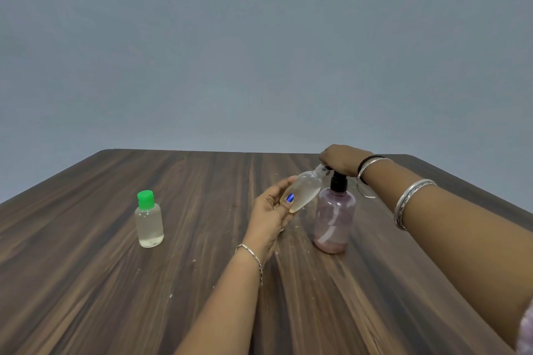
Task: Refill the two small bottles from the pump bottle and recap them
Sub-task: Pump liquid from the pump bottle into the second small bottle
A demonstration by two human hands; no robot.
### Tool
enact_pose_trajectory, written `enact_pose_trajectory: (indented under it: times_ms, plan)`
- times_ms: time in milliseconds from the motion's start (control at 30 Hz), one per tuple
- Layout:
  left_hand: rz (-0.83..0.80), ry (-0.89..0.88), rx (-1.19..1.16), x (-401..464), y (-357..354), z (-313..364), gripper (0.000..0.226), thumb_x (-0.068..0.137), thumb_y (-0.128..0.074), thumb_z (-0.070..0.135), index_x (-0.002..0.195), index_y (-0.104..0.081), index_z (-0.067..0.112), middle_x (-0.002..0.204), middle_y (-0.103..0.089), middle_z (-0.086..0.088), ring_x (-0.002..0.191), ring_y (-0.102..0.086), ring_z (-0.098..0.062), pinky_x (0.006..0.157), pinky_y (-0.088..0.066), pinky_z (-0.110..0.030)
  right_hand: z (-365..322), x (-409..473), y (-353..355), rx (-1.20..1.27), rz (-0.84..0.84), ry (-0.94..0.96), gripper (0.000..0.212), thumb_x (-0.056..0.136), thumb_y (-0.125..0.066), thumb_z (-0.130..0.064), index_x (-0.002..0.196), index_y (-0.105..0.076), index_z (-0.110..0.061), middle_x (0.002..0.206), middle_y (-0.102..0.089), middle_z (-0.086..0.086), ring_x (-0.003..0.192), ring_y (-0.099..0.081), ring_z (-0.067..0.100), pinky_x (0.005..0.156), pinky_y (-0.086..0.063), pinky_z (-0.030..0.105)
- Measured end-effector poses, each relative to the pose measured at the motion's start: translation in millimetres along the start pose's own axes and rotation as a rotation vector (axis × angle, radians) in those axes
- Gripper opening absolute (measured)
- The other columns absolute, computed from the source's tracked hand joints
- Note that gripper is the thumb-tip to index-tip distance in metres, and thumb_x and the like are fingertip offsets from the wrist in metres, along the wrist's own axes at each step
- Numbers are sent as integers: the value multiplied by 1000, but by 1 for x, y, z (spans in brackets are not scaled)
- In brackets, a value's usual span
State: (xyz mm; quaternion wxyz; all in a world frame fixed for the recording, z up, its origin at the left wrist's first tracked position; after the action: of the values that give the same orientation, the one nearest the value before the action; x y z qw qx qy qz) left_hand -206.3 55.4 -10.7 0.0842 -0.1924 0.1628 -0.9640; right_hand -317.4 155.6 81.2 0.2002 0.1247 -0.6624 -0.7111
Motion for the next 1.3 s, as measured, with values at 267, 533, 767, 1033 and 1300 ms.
enact_pose_trajectory:
  times_ms: [267, 533, 767, 1033, 1300]
  plan:
    - [3, 2, -11, 0, -1, 2, 29, 90, -52, 1, 102, -64, 25, 103, -70, 12, 99, -65, -5, 81, -54, -21, 3, 6, 9, 199, -11, 52, 31, 93, -30, -14, 63, -37, -13, 83, -47, 9, 70, -38, 22, 66, -31, 31]
    - [27, 10, 26, -2, 2, 0, 32, 92, -49, 0, 103, -64, 26, 101, -70, 14, 96, -63, -4, 85, -49, -28, -6, 1, 4, 25, -14, 82, 36, 92, -39, -1, 61, -29, -17, 70, -36, 0, 79, -41, 23, 56, -28, 21]
    - [1, 9, -3, -1, 0, 1, 30, 91, -51, 1, 110, -63, 21, 103, -69, 14, 100, -64, -4, 81, -53, -20, -11, 0, 6, -121, -19, 138, 39, 95, -39, 0, 61, -25, -16, 66, -33, -4, 58, -33, 12, 49, -22, 15]
    - [3, 4, 5, -2, -1, 1, 30, 91, -51, 1, 106, -63, 24, 109, -67, 9, 100, -64, -6, 77, -53, -18, -10, -6, 2, -103, -6, 80, 38, 94, -39, -2, 61, -24, -15, 67, -29, -2, 56, -28, 11, 50, -20, 18]
    - [8, 13, -17, -1, -1, 2, 31, 90, -51, -1, 104, -64, 23, 105, -69, 10, 103, -64, -9, 83, -54, -22, 2, 6, 8, 129, -34, 73, 33, 94, -32, -11, 62, -34, -14, 71, -41, 2, 62, -35, 17, 66, -30, 30]
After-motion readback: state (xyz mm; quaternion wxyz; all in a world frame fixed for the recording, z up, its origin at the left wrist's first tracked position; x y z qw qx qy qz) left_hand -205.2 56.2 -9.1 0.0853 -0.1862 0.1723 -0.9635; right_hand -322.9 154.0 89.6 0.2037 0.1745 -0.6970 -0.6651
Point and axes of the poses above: each hand's wrist, its own x-axis towards the middle knuckle, its own y-axis out of the back of the hand, z = x × y, the point moved 8 cm from there along x, towards the middle knuckle
